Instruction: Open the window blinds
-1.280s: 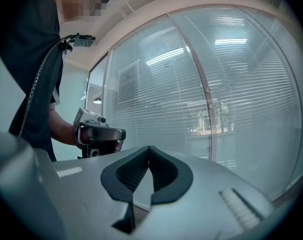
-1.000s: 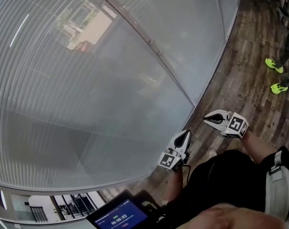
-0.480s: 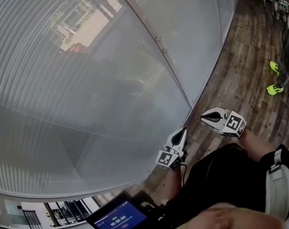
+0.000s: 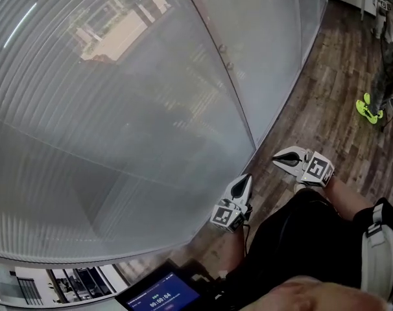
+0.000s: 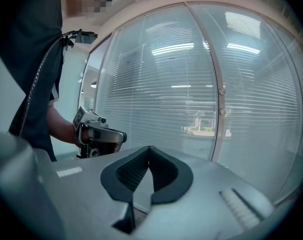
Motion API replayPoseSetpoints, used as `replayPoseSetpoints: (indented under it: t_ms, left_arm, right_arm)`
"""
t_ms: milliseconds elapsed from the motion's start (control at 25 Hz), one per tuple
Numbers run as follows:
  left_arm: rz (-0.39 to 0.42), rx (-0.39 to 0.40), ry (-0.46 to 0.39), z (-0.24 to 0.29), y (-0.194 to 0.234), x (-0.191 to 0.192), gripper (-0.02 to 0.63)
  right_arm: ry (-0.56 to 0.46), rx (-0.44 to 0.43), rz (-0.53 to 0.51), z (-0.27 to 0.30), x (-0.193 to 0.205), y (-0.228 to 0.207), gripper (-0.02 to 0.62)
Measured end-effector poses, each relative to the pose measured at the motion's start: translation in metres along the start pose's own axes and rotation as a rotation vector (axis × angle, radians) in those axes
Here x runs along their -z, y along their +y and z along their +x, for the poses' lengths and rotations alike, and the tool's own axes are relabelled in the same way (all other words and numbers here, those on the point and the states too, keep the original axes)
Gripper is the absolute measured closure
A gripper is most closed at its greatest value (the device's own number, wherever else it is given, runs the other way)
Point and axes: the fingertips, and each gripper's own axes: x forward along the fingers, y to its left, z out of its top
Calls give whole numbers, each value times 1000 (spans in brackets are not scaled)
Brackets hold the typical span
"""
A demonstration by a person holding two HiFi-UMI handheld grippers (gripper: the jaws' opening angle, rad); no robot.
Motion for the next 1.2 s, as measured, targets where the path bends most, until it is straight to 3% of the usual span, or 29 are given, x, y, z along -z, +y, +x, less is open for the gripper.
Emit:
replayPoseSetpoints:
  t_ms: [200, 520, 920, 1200]
  left_arm:
    - [-9, -30, 20, -7, 4, 12, 604]
    - [2, -98, 20, 1, 22, 5, 604]
    - [25, -214, 26, 31, 64, 7, 604]
    - [57, -288, 22, 74, 86, -13, 604]
  right_arm:
    - [61, -45, -92, 6, 10, 7, 589]
    - [34, -121, -99, 28, 9, -12, 589]
    - [11, -227, -94, 59, 13, -67, 589]
    - [-16, -287, -126, 70, 0, -122, 589]
